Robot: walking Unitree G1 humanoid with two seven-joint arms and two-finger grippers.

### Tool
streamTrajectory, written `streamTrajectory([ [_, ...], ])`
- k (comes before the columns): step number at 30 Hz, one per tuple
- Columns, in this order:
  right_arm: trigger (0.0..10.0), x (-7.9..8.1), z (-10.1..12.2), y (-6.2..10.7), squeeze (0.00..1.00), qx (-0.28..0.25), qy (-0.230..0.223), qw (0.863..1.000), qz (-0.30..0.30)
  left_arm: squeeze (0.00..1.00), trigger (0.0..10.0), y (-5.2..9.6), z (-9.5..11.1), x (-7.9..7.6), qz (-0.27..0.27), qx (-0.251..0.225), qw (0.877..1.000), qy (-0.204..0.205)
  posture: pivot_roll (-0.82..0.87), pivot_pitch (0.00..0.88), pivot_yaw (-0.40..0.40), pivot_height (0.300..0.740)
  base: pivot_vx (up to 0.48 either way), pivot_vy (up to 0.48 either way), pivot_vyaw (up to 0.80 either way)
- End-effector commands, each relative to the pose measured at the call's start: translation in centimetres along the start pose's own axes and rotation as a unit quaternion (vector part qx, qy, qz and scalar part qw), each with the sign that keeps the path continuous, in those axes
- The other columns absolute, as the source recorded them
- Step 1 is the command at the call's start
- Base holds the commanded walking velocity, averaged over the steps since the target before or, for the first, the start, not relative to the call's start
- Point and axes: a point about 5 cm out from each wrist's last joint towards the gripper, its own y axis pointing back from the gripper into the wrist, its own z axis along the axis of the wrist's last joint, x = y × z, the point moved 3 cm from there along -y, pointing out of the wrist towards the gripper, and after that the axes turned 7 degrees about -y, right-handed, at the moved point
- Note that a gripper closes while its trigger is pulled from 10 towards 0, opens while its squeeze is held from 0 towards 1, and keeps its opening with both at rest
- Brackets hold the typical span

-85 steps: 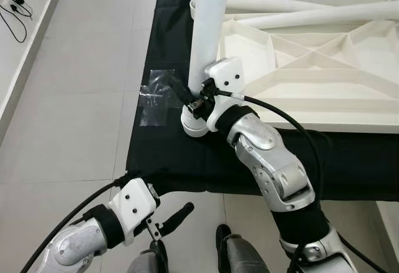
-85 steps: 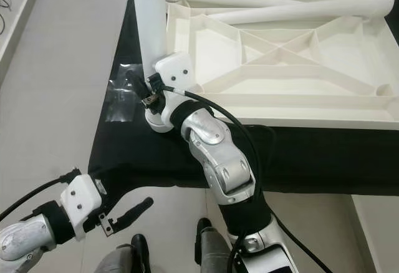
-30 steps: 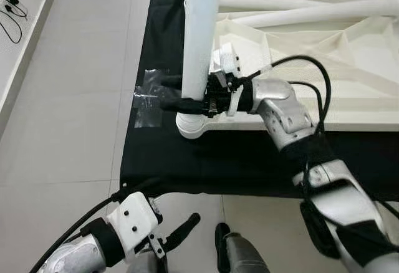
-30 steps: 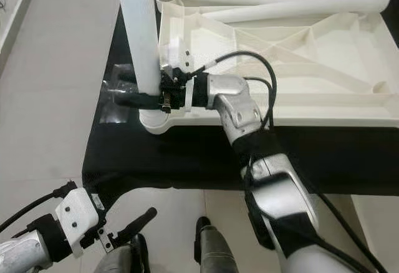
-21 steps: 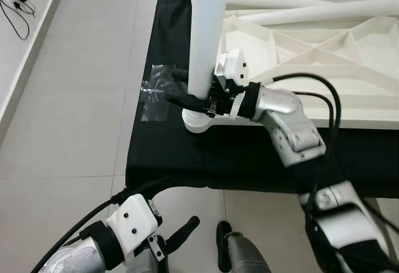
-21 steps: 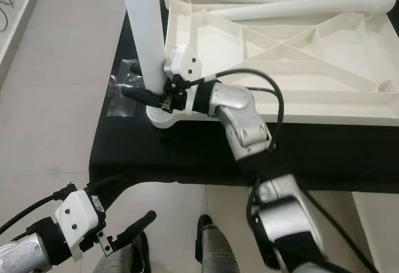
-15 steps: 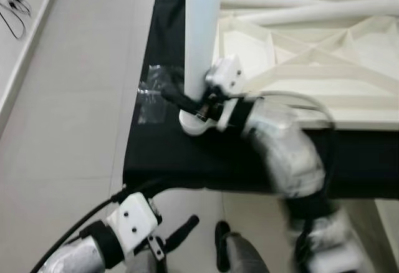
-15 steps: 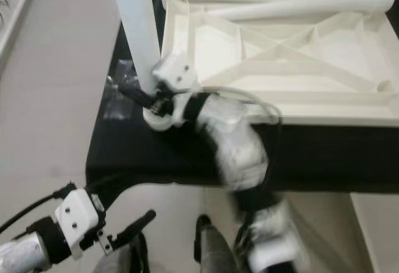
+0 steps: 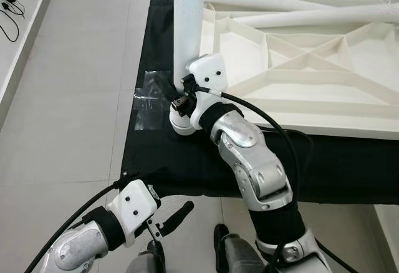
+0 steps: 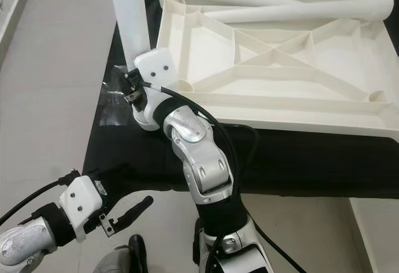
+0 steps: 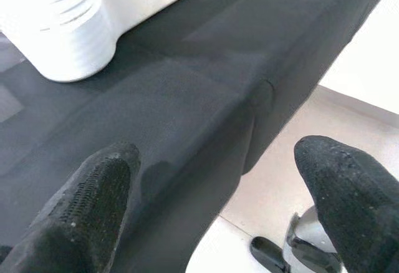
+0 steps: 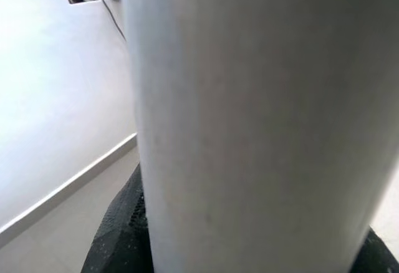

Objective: Building children table

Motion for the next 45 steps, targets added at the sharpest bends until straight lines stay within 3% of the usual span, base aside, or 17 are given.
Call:
streamTrajectory([
  [1,10.0,-2.7,-8.9,2.0,0.00,0.178,-0.021,0.981,-0.068,0.00,10.0,0.3,-0.6,0.0,0.007,0.011,1.000,0.010,0.01,0.372,-0.018,0.740,0.000,0.000,0.00],
  [3,10.0,-3.6,-9.2,2.7,0.00,0.179,-0.009,0.980,-0.091,0.00,10.0,0.3,-1.1,2.9,0.058,0.020,0.998,-0.010,0.02,0.335,-0.011,0.740,0.000,0.000,0.00],
  [5,10.0,-3.6,-9.2,2.7,0.00,0.179,-0.009,0.980,-0.091,0.00,10.0,0.3,-1.1,2.9,0.058,0.020,0.998,-0.010,0.02,0.335,-0.011,0.740,0.000,0.000,0.00],
  [6,10.0,-4.3,-9.2,3.4,0.00,0.175,-0.003,0.978,-0.112,0.00,10.0,0.5,-0.3,5.8,0.094,0.012,0.995,-0.036,0.02,0.305,-0.002,0.740,0.000,0.000,0.00],
  [9,10.0,-4.3,-9.2,3.4,0.00,0.175,-0.003,0.978,-0.112,0.00,10.0,0.5,-0.3,5.8,0.094,0.012,0.995,-0.036,0.02,0.305,-0.002,0.740,0.000,0.000,0.00],
  [12,10.0,-4.2,-9.2,3.7,0.00,0.158,0.001,0.983,-0.093,0.00,10.0,0.3,1.6,8.8,0.126,-0.014,0.990,-0.058,0.02,0.270,0.011,0.740,0.000,0.000,0.00],
  [16,10.0,-4.2,-9.2,3.7,0.00,0.158,0.001,0.983,-0.093,0.00,10.0,0.3,1.6,8.8,0.126,-0.014,0.990,-0.058,0.02,0.270,0.011,0.740,0.000,0.000,0.00],
  [17,10.0,-3.9,-9.6,3.7,0.00,0.151,0.016,0.986,-0.068,0.00,10.0,-0.6,4.7,11.6,0.130,-0.072,0.988,-0.048,0.01,0.244,0.023,0.740,0.000,0.000,0.00],
  [20,10.0,-3.9,-9.6,3.7,0.00,0.151,0.016,0.986,-0.068,0.00,10.0,-0.6,4.7,11.6,0.130,-0.072,0.988,-0.048,0.01,0.244,0.023,0.740,0.000,0.000,0.00],
  [22,10.0,-3.9,-9.8,3.6,0.00,0.152,0.020,0.986,-0.064,0.00,10.0,-1.3,6.6,12.3,0.112,-0.110,0.987,-0.032,0.01,0.238,0.025,0.740,0.000,0.000,0.00],
  [23,10.0,-3.8,-9.7,3.4,0.00,0.146,0.018,0.987,-0.062,0.00,10.0,-2.4,9.6,13.1,0.076,-0.176,0.981,0.000,0.01,0.226,0.033,0.740,0.000,0.000,0.00],
  [25,10.0,-3.8,-9.7,3.4,0.00,0.146,0.018,0.987,-0.062,0.00,10.0,-2.4,9.6,13.1,0.076,-0.176,0.981,0.000,0.01,0.226,0.033,0.740,0.000,0.000,0.00],
  [26,10.0,-3.5,-9.5,3.1,0.00,0.135,0.015,0.989,-0.057,0.00,10.0,-3.5,12.7,14.0,0.035,-0.237,0.970,0.032,0.01,0.220,0.043,0.740,0.000,0.000,0.00],
  [30,10.0,-2.5,-9.3,2.8,0.00,0.122,0.013,0.992,-0.041,0.00,10.0,-5.4,16.6,14.8,-0.043,-0.303,0.949,0.073,0.00,0.213,0.056,0.740,0.000,0.000,0.00],
  [32,10.0,-2.5,-9.3,2.8,0.00,0.122,0.013,0.992,-0.041,0.00,10.0,-5.4,16.6,14.8,-0.043,-0.303,0.949,0.073,0.00,0.213,0.056,0.740,0.000,0.000,0.00],
  [37,10.0,-0.8,-9.1,2.5,0.00,0.110,0.017,0.994,-0.008,0.00,10.0,-8.3,18.2,14.7,-0.110,-0.311,0.940,0.092,-0.01,0.203,0.069,0.740,0.000,0.000,0.00],
  [45,10.0,0.0,-8.6,1.9,0.00,0.094,0.014,0.995,0.007,0.00,10.0,-11.3,17.3,15.5,-0.098,-0.263,0.952,0.120,-0.02,0.190,0.081,0.740,0.000,0.000,0.00],
])
